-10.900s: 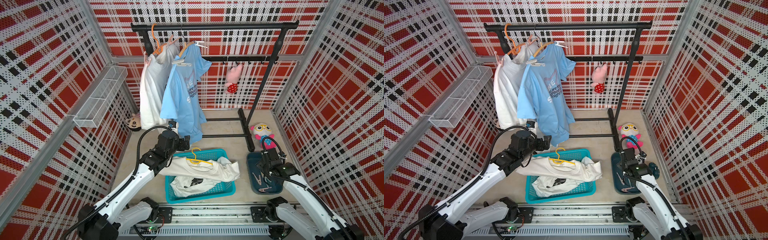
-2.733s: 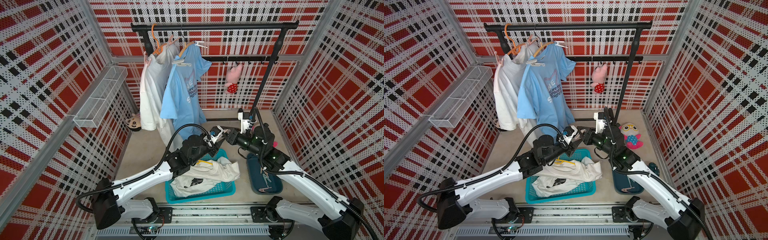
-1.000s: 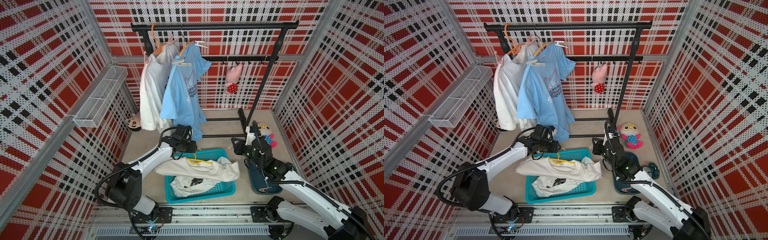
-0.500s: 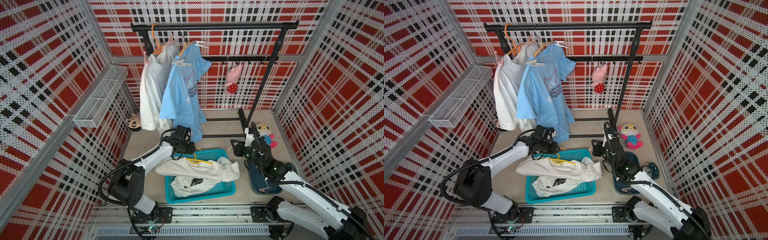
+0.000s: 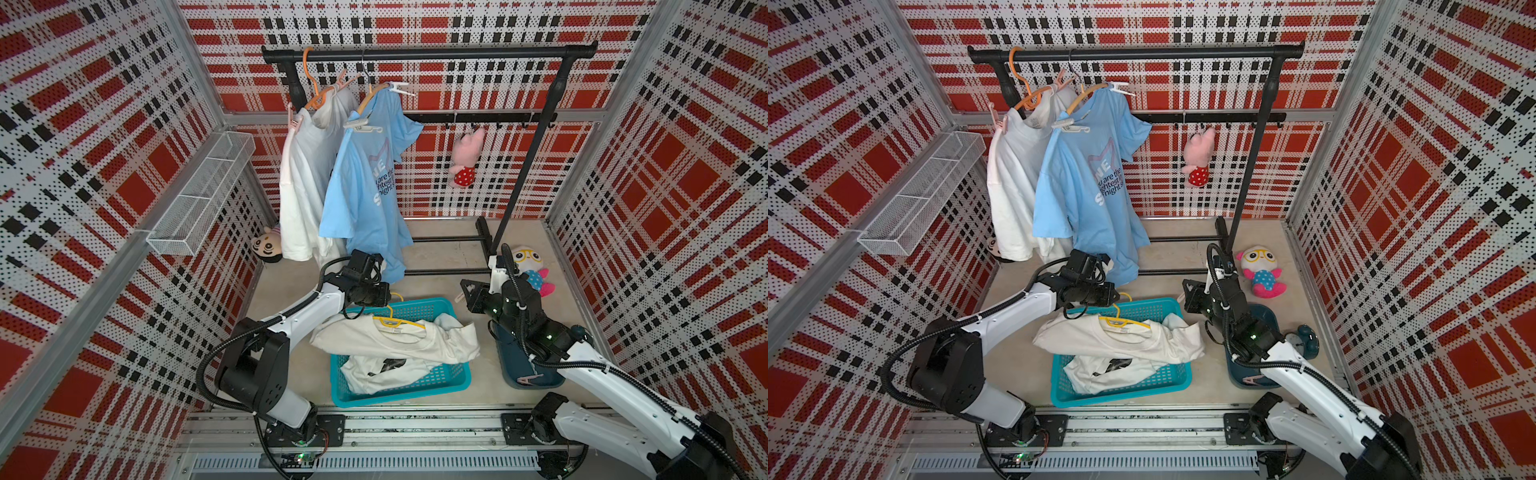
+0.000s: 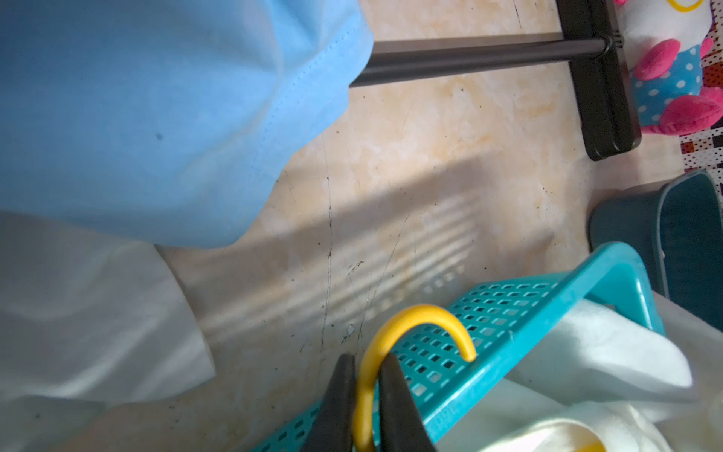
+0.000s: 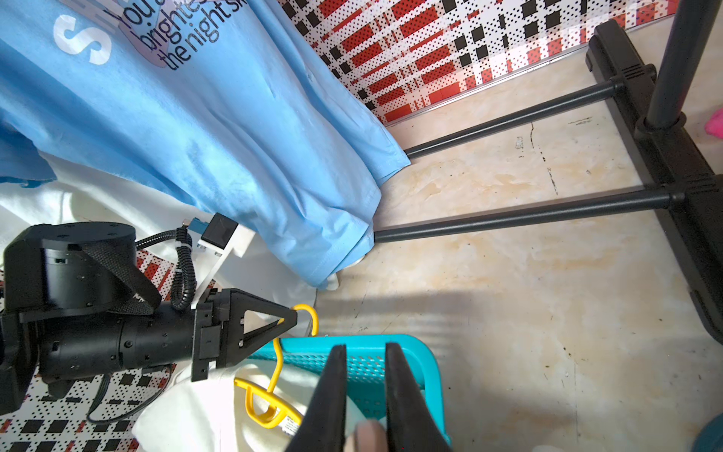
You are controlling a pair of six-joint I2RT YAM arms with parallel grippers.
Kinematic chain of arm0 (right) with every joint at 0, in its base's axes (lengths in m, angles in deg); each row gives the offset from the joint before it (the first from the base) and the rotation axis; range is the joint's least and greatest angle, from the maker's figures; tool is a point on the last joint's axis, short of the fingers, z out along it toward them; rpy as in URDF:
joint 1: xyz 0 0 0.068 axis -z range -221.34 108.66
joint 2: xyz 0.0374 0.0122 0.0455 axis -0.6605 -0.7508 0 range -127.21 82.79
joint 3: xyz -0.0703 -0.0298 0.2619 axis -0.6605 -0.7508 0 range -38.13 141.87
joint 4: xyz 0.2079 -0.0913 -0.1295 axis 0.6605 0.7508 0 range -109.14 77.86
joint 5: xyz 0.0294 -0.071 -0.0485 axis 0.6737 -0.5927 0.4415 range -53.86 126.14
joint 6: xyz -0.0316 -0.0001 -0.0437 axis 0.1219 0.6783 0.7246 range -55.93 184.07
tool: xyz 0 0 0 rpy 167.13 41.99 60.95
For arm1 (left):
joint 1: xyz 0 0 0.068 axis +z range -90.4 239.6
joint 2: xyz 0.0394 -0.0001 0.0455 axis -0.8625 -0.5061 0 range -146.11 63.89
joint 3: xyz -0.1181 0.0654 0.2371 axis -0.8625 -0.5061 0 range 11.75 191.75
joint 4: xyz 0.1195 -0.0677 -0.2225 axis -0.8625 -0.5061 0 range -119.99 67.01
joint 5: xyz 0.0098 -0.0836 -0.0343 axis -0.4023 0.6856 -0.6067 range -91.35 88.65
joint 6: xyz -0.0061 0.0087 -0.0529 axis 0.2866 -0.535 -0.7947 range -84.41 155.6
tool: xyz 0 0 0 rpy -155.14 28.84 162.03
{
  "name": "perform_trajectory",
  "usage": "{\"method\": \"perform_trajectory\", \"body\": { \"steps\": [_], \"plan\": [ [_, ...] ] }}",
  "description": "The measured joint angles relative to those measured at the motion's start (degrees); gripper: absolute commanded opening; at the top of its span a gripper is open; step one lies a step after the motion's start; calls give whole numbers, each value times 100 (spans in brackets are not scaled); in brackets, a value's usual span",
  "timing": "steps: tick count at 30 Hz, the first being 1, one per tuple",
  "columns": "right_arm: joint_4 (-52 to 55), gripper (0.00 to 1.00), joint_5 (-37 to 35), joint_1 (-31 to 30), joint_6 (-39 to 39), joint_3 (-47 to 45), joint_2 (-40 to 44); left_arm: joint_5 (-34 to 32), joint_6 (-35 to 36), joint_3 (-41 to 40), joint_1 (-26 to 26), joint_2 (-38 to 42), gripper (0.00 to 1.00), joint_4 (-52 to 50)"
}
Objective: Use clothespins to secure the t-shirt on both sides of the hanger
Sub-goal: Pick up the hanger from the basket.
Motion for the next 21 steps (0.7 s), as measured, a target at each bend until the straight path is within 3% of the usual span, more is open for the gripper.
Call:
{"method": "perform_trajectory", "body": {
  "steps": [21],
  "plan": [
    [-258,0,103,0,291,-2,11,-496,387,0,48,1388,12,310]
  ]
}}
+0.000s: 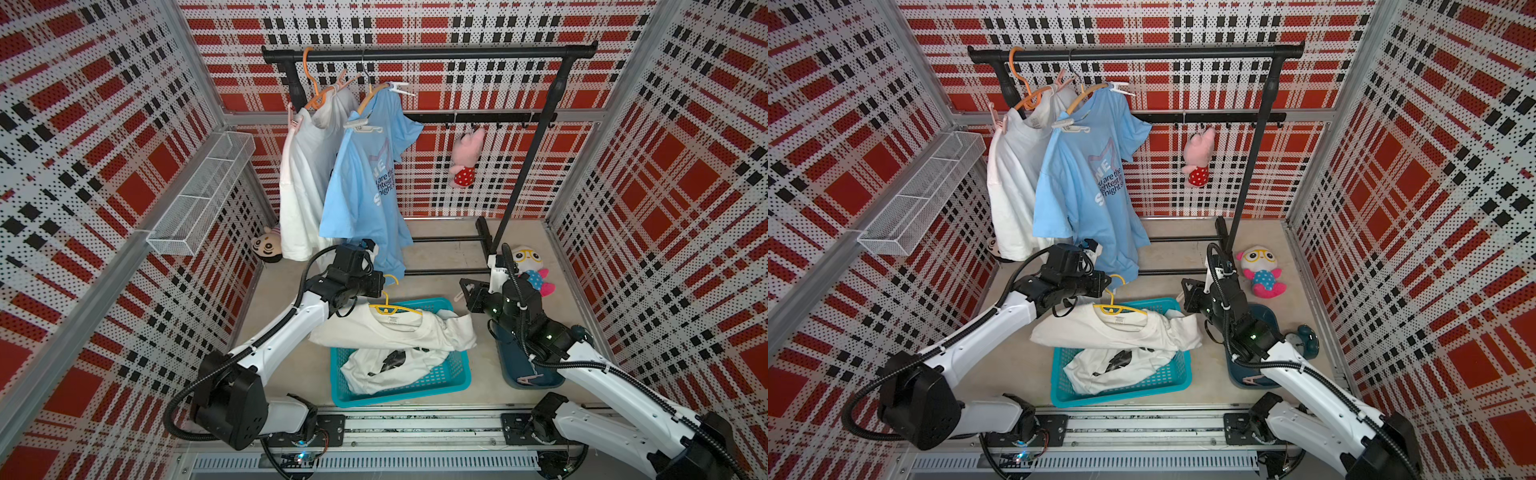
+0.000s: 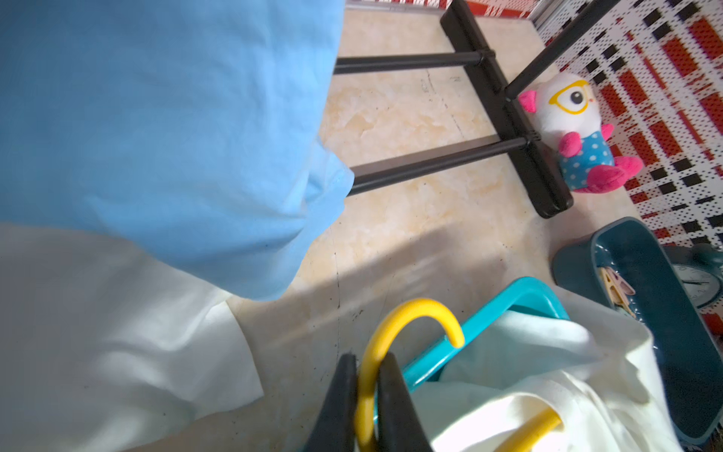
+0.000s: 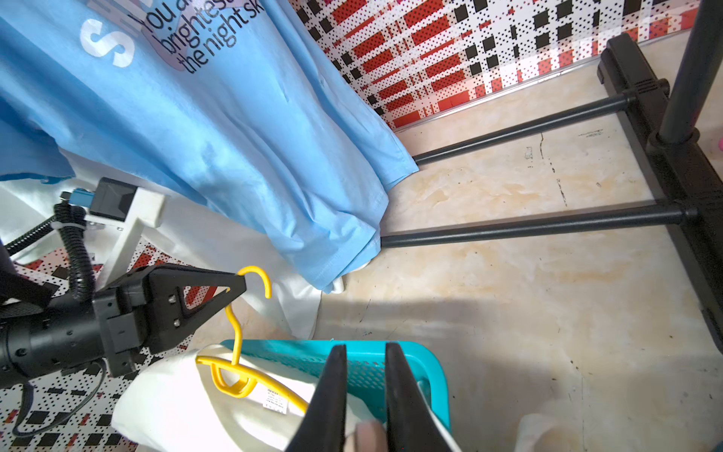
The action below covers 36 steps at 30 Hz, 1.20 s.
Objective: Use clothespins to secure the t-shirt on both sides of the hanger
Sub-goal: Pick up the hanger from the basket.
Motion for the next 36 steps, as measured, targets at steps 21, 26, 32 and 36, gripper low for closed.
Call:
{"method": "perform_trajectory", "body": {
  "steps": [21,26,32,36],
  "plan": [
    [-986,0,800,61,2682,710,599,1231,640,13,0,2214,2,1648],
    [-1064,0,1996,782,3340,1478,404,1875,859,420,0,1982,2,1523],
    [-2002,0,4385,2216,3283,1296,219,2603,1215,879,15,1958,2,1381],
    [-3191,0,5727,2830,2710,791,142,3038,1314,894,15,1982,1,1381]
  ]
}}
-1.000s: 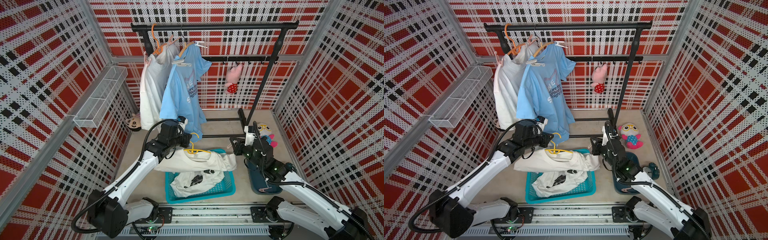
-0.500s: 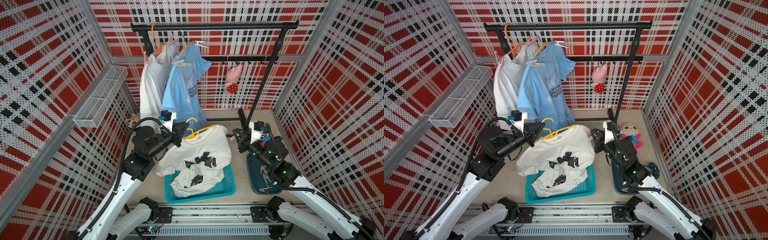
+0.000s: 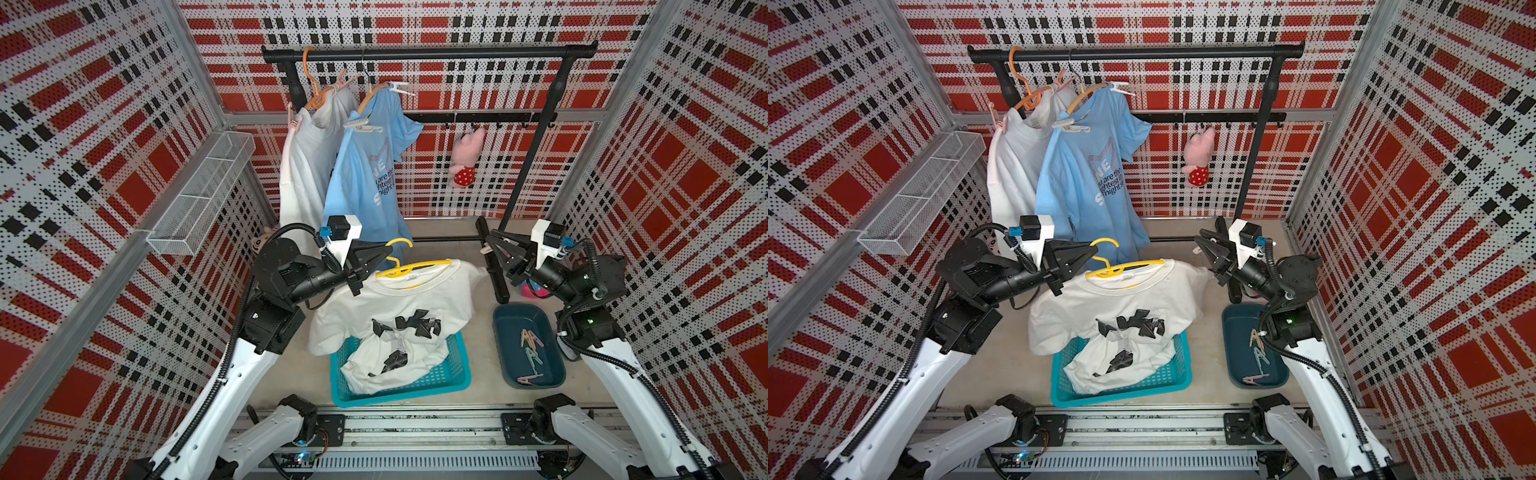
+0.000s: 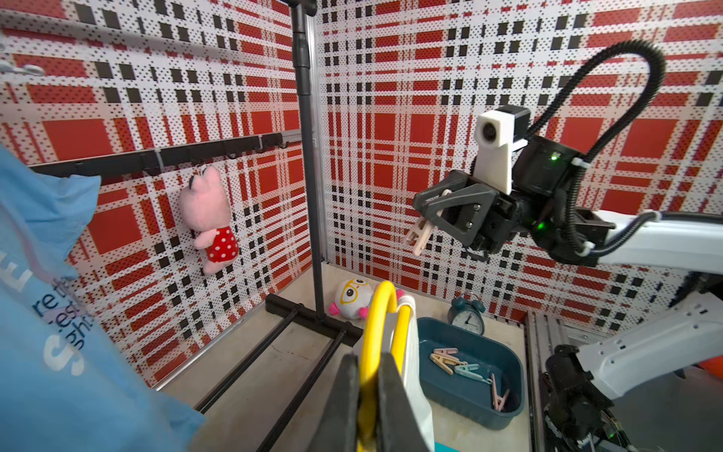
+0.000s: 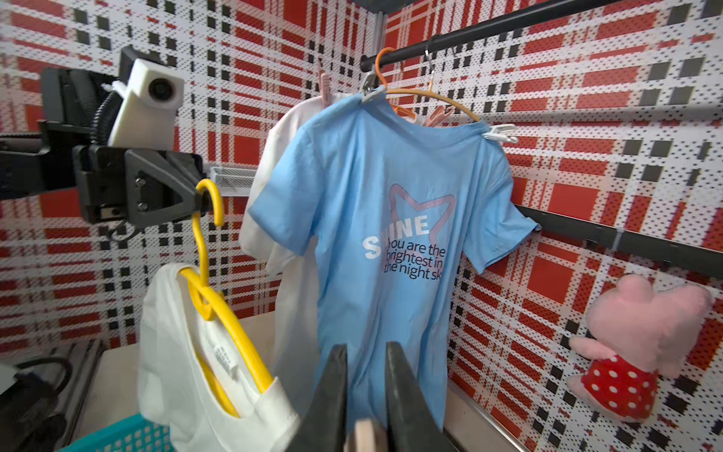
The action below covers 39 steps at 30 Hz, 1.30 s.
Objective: Use clothespins to secure the t-shirt on both sides of the hanger
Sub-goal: Pick up the hanger from the basket, then clamp the T-shirt on the hanger.
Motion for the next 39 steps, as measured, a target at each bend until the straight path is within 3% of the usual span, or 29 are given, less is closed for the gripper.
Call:
{"method": "perform_trajectory", "body": {
  "steps": [8,13,17,32,39],
  "plan": [
    [-2940,0,1572,337,-2177,-380,-590,481,33,0,0,0,2,0],
    [-4983,0,2050,345,-3827,-404,-1202,577,24,-2,0,13,2,15],
    [-5694,0,2243,339,-4586,-404,-1547,627,-31,-11,0,52,2,116],
    [-5987,0,2201,125,-5206,-651,-1565,671,-315,-116,0,66,1,546],
    [-5278,0,2114,-111,-4533,-654,-1495,654,-439,-210,-7,74,0,734]
  ]
}}
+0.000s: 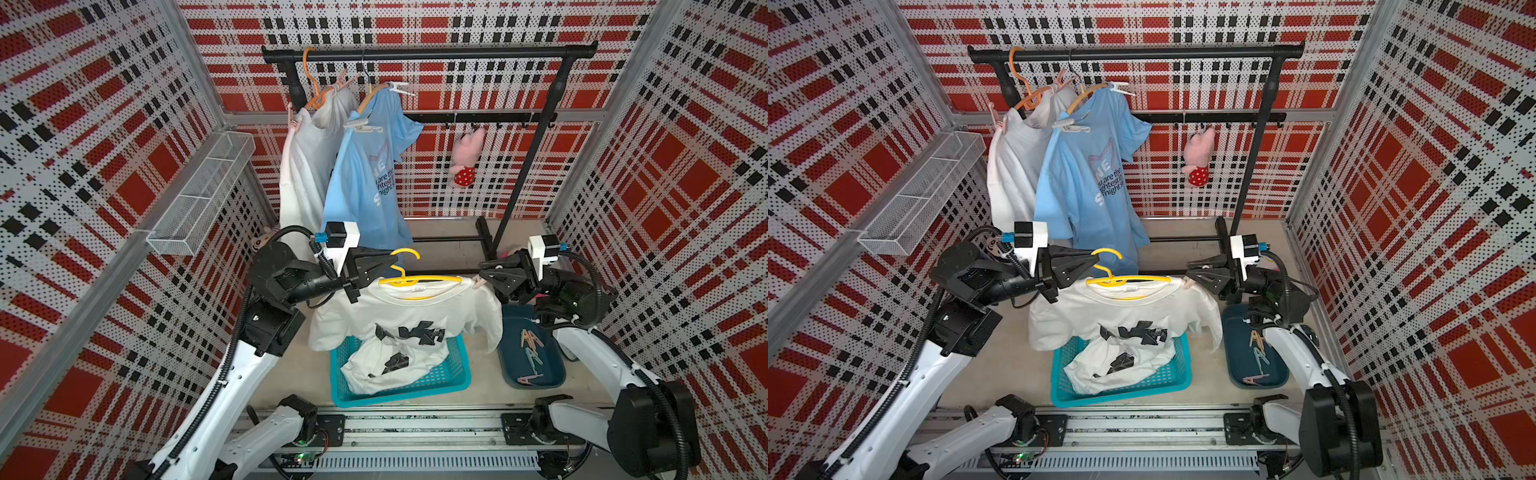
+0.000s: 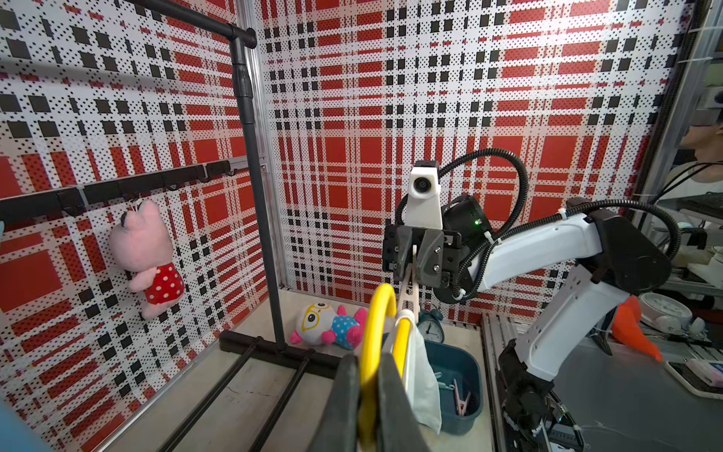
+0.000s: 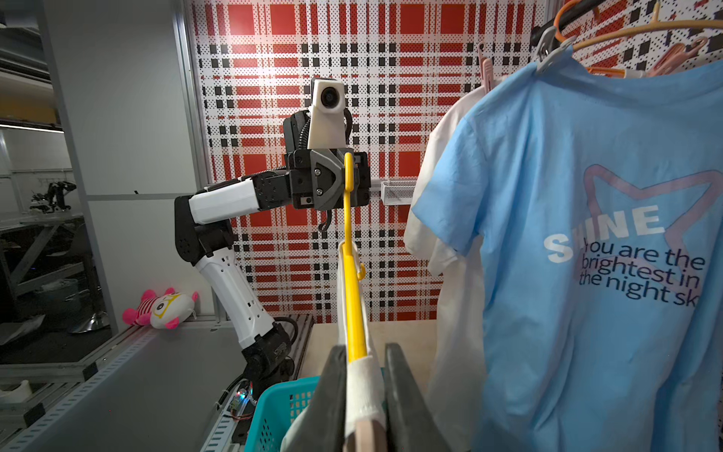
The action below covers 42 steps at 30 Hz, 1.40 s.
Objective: Use clothespins to secure the t-shirt on both sides of the hanger
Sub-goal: Clamp the T-shirt on the hanger.
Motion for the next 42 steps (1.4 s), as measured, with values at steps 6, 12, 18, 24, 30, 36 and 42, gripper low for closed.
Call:
{"method": "perform_trajectory", "body": {
  "steps": [6,12,18,24,30,36,42],
  "plan": [
    [1325,0,-173,-286,1034,-26,343,-70,-168,-247,-31,66,0,291],
    [1377,0,-452,-341,1211,-337,483,-109,-470,-490,-35,153,0,684],
    [844,0,-599,-387,944,-514,286,-109,-896,-776,-37,184,0,1204],
    [1390,0,-645,-557,1456,-507,361,-109,-1152,-785,-76,181,0,1429],
    [2398,0,-713,-612,2184,-452,588,-109,-1187,-789,-107,173,0,1482],
    [3364,14,-815,-614,2791,-184,726,-122,-1196,-927,-107,173,0,1561],
    [4033,36,-951,-614,3136,-46,837,-175,-1154,-1010,-107,177,0,1552]
  ]
}}
